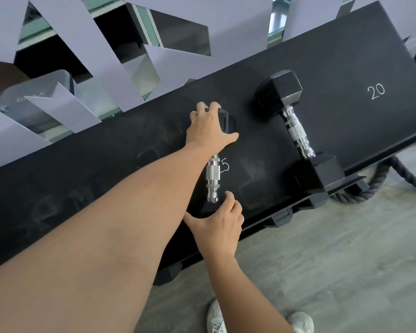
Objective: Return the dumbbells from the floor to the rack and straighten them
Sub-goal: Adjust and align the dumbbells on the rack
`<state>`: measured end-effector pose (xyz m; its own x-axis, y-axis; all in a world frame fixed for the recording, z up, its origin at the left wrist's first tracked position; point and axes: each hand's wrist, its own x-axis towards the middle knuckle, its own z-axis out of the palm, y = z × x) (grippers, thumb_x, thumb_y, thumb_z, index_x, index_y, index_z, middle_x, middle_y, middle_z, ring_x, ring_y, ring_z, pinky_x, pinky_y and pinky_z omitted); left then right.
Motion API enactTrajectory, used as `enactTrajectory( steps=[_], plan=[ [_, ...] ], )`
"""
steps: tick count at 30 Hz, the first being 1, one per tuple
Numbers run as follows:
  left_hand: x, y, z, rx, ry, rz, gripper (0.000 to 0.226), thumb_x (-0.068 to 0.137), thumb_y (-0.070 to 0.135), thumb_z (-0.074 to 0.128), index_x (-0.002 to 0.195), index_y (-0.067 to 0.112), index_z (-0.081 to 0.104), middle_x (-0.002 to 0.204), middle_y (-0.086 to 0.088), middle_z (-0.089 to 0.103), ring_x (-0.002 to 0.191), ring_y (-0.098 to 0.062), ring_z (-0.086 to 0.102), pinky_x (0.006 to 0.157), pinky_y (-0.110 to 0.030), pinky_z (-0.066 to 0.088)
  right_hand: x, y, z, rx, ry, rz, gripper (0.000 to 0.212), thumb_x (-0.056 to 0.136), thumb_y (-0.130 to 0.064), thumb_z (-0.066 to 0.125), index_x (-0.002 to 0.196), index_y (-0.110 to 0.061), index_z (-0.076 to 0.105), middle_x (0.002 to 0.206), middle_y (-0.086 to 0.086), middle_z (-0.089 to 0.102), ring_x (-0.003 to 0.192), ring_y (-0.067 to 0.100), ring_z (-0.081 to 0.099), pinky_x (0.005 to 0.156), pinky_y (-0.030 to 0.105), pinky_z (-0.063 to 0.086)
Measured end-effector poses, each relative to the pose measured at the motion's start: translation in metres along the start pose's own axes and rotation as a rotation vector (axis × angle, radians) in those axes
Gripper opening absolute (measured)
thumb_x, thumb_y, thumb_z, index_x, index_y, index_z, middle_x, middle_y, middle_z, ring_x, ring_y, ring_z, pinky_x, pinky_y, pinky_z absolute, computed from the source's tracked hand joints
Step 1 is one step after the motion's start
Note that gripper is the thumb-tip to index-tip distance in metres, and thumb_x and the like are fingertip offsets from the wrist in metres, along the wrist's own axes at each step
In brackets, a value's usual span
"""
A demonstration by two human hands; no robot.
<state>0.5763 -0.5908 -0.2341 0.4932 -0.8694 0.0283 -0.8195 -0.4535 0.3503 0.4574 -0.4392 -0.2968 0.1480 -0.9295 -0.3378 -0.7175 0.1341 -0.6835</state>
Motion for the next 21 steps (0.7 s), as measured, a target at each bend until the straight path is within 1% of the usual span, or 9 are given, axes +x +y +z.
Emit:
enactTrajectory(
  steps=[2,3,5,8,11,14,18,21],
  plan=[
    [-0.001,-0.001,-0.001,0.004,0.000,0.000,0.077,0.072,0.053,0.078,0.133,0.019,0.045,0.133,-0.009,0.041,0.118,-0.027,0.045,0.077,-0.033,0.047,0.007,0.004,-0.004,-0.038,-0.062,-0.030,0.109,0.064,-0.064,0.075,0.148,-0.021,0.021,0.144,0.009,0.039,0.123,0.033,0.043,0.102,0.044,0.044],
    [-0.001,0.000,-0.001,0.007,0.001,0.000,0.077,0.073,0.053,0.078,0.133,0.019,0.045,0.133,-0.009,0.041,0.118,-0.027,0.045,0.079,-0.033,0.047,0.010,0.005,-0.006,-0.055,-0.088,-0.050,0.106,0.066,-0.062,0.075,0.148,-0.021,0.020,0.144,0.008,0.037,0.121,0.032,0.043,0.101,0.043,0.044],
    [-0.001,0.000,-0.002,0.012,-0.001,-0.003,0.078,0.072,0.054,0.078,0.133,0.018,0.045,0.133,-0.009,0.042,0.118,-0.028,0.045,0.081,-0.034,0.047,0.013,0.005,-0.009,-0.076,-0.126,-0.082,0.105,0.068,-0.061,0.074,0.148,-0.021,0.020,0.143,0.007,0.036,0.119,0.032,0.043,0.098,0.043,0.045],
    [-0.001,0.001,-0.003,0.034,-0.014,-0.005,0.080,0.073,0.055,0.078,0.134,0.017,0.044,0.133,-0.010,0.042,0.117,-0.028,0.045,0.082,-0.036,0.048,0.015,0.003,-0.011,-0.095,-0.158,-0.084,0.104,0.070,-0.061,0.073,0.149,-0.020,0.020,0.144,0.006,0.034,0.119,0.032,0.042,0.098,0.042,0.044],
    [0.000,0.002,-0.004,0.057,-0.024,-0.006,0.080,0.074,0.056,0.077,0.135,0.017,0.043,0.134,-0.009,0.041,0.117,-0.029,0.045,0.082,-0.040,0.051,0.017,0.001,-0.013,-0.102,-0.194,-0.078,0.104,0.071,-0.063,0.073,0.149,-0.018,0.021,0.145,0.006,0.034,0.121,0.033,0.042,0.101,0.042,0.044],
    [0.001,0.001,-0.005,0.048,-0.014,-0.061,0.081,0.074,0.056,0.076,0.135,0.015,0.042,0.135,-0.010,0.040,0.117,-0.031,0.045,0.085,-0.043,0.053,0.025,0.006,-0.028,-0.126,-0.205,-0.111,0.103,0.071,-0.058,0.076,0.148,-0.015,0.025,0.144,0.007,0.036,0.125,0.035,0.042,0.105,0.044,0.042],
    [0.005,0.000,-0.011,-0.015,0.039,-0.197,0.087,0.074,0.057,0.076,0.138,0.012,0.037,0.138,-0.012,0.039,0.117,-0.034,0.047,0.079,-0.039,0.053,0.053,0.024,-0.067,-0.233,-0.172,-0.183,0.105,0.071,-0.052,0.081,0.151,-0.009,0.027,0.151,0.009,0.038,0.135,0.033,0.038,0.115,0.044,0.035],
    [0.004,0.004,-0.012,-0.012,0.035,-0.221,0.089,0.074,0.058,0.075,0.140,0.013,0.035,0.139,-0.012,0.038,0.118,-0.034,0.046,0.077,-0.038,0.051,0.057,0.027,-0.081,-0.241,-0.204,-0.193,0.107,0.072,-0.050,0.081,0.153,-0.009,0.025,0.155,0.008,0.036,0.139,0.031,0.035,0.117,0.043,0.032]
  ],
)
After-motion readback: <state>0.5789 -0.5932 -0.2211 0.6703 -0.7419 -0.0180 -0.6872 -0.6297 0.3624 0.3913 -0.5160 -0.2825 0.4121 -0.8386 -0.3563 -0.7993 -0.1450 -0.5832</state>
